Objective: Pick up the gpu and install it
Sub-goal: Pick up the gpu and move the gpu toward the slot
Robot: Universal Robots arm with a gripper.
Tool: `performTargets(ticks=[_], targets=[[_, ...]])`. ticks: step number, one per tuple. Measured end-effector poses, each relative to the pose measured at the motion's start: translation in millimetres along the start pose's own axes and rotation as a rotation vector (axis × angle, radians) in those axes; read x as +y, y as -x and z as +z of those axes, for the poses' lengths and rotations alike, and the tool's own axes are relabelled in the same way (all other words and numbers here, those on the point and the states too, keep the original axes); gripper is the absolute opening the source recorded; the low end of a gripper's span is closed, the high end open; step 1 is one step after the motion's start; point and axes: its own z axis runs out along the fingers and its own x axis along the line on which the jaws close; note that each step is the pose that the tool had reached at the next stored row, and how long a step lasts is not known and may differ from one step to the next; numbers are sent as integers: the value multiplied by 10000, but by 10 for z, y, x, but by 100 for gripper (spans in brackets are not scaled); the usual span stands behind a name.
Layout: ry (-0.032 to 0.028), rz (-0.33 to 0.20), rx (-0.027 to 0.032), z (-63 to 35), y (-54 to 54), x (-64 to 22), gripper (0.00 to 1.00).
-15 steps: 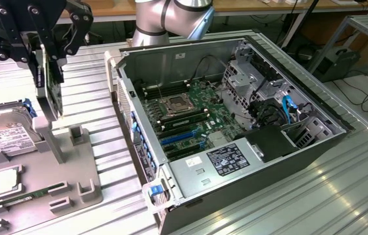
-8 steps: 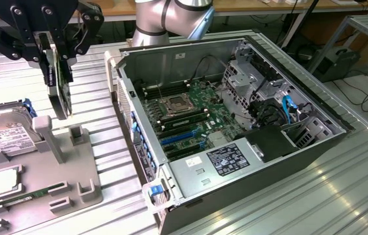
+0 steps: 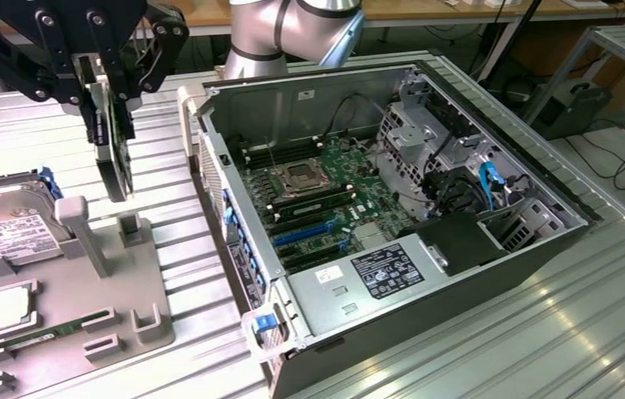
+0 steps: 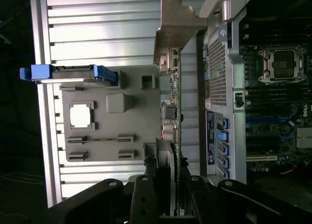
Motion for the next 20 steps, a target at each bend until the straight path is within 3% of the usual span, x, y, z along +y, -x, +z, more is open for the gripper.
performTargets(ticks=[20], targets=[[-20, -212, 1, 14, 357, 17, 27]])
